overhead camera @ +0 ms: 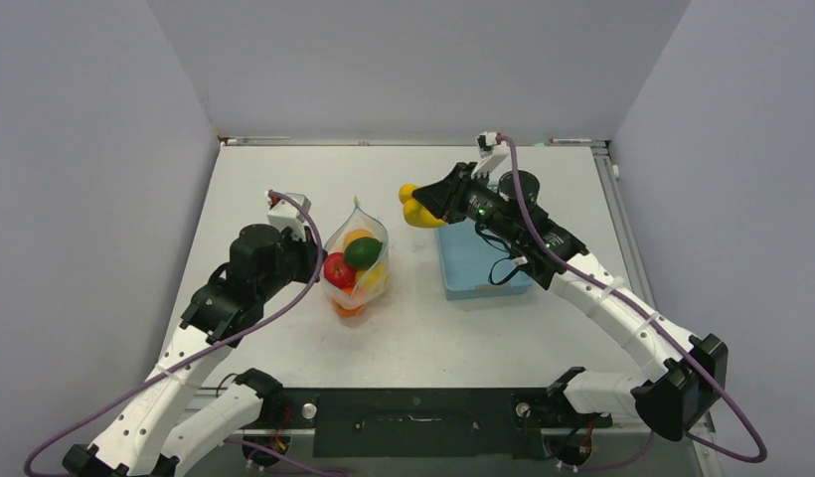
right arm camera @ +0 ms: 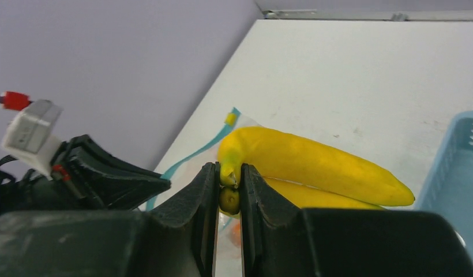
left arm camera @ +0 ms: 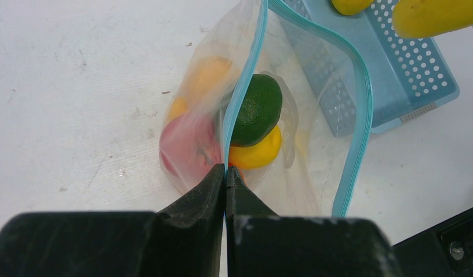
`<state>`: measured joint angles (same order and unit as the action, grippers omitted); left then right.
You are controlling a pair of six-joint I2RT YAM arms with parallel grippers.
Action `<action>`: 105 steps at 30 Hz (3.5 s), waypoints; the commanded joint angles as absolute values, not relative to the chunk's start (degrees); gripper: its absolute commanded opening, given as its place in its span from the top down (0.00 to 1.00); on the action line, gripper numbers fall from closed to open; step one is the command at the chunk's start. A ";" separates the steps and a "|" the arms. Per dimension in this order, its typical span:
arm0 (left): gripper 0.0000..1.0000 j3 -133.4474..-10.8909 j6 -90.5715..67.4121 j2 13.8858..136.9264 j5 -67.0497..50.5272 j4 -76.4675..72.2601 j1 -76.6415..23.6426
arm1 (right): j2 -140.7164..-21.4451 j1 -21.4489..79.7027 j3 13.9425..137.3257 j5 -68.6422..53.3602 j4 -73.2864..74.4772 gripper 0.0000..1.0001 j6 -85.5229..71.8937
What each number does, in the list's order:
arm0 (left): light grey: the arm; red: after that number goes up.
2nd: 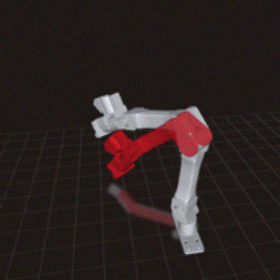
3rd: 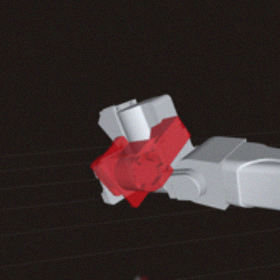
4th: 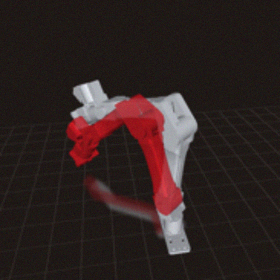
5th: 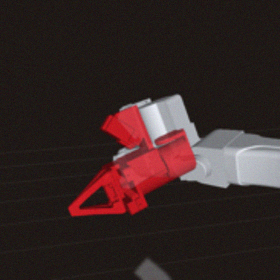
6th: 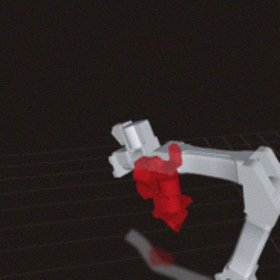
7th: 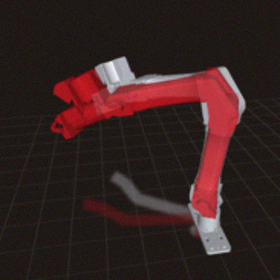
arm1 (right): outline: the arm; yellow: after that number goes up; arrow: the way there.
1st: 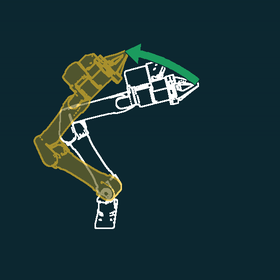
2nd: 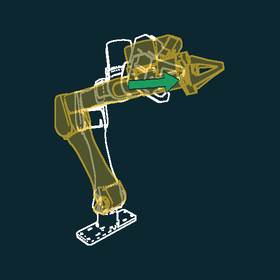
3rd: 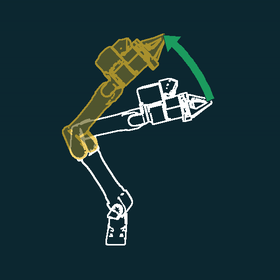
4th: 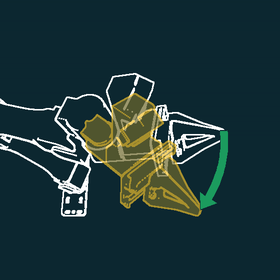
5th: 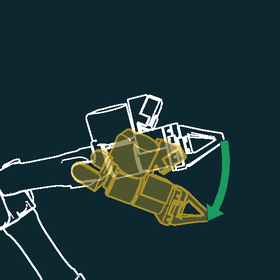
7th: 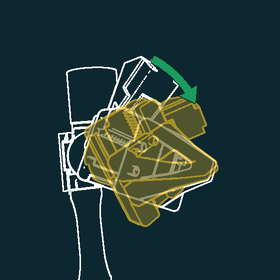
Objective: Place the food in the zip-top bag and seal the zipper
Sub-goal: Place the fake fruit in the zipper food storage bag.
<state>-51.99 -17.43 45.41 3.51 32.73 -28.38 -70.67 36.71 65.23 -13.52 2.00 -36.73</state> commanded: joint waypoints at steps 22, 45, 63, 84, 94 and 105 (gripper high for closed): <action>1.00 -52.16 -15.23 45.54 -5.09 29.04 -28.87 | -75.40 40.21 65.00 -46.19 -41.26 0.95 -59.90; 1.00 -51.77 -13.71 45.09 -6.55 28.71 -30.15 | -75.50 45.77 52.82 -51.76 -43.64 0.95 -59.44; 1.00 -51.30 -13.27 44.19 -8.44 27.73 -30.32 | -87.55 44.67 46.45 -54.89 -69.84 0.95 -74.38; 1.00 -51.42 -13.32 44.86 -8.03 28.11 -30.41 | -92.04 44.49 41.25 -47.48 -69.48 0.82 -67.92; 1.00 -51.50 -13.36 45.09 -8.02 28.12 -30.41 | -92.52 45.15 41.16 -43.35 -66.23 0.85 -65.76; 1.00 -51.42 -13.36 44.87 -7.87 28.17 -30.50 | -92.41 45.07 42.04 -42.44 -63.60 0.63 -64.28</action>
